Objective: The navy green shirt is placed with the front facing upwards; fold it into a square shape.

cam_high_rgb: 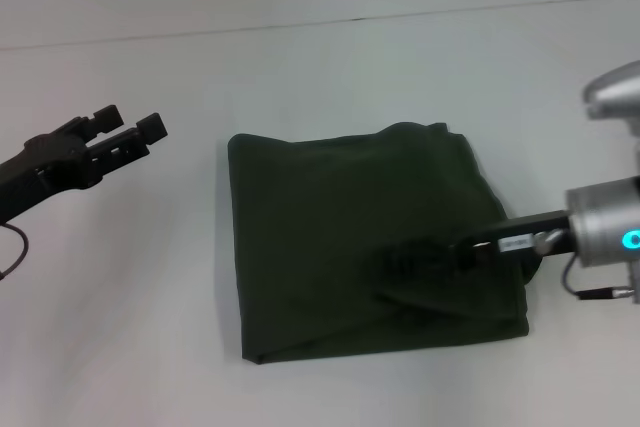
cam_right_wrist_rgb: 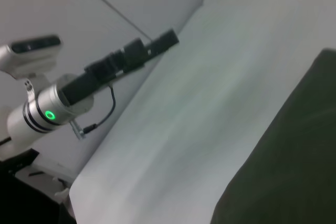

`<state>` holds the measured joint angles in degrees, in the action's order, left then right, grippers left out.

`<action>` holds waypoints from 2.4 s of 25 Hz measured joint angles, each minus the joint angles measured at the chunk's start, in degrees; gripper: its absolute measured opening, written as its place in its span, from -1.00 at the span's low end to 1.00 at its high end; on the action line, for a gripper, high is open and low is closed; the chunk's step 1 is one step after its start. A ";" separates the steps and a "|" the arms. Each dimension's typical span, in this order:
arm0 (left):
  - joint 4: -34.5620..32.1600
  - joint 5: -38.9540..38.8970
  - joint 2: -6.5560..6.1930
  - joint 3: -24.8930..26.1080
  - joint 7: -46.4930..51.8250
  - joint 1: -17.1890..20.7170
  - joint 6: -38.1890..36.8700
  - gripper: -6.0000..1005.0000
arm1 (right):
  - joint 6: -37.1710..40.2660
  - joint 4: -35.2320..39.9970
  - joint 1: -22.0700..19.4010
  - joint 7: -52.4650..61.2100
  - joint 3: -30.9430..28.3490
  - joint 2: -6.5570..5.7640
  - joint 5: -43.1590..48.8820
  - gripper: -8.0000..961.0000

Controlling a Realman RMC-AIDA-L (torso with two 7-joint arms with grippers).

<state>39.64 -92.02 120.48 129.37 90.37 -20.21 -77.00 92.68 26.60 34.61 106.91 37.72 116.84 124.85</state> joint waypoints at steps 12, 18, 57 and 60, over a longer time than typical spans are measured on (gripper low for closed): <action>0.00 0.00 0.13 -0.08 -0.55 -0.01 0.05 0.83 | -5.70 -0.14 2.19 2.34 3.43 2.24 0.83 -0.41; 0.00 0.00 0.10 -0.08 -0.55 -0.10 0.38 0.83 | -11.17 -1.21 1.90 4.97 7.72 2.19 0.83 -0.74; 0.01 -0.07 0.46 -0.21 -0.64 -1.52 2.48 0.83 | -16.84 -5.28 9.34 2.06 13.23 3.18 -1.99 -0.89; 0.01 -0.03 0.46 -0.20 -0.64 -1.57 2.56 0.83 | -17.58 -5.96 9.57 2.28 13.97 3.20 -2.00 -0.89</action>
<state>39.64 -92.05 120.93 129.17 89.73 -21.78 -74.44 75.09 20.64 44.18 109.18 51.69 120.05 122.85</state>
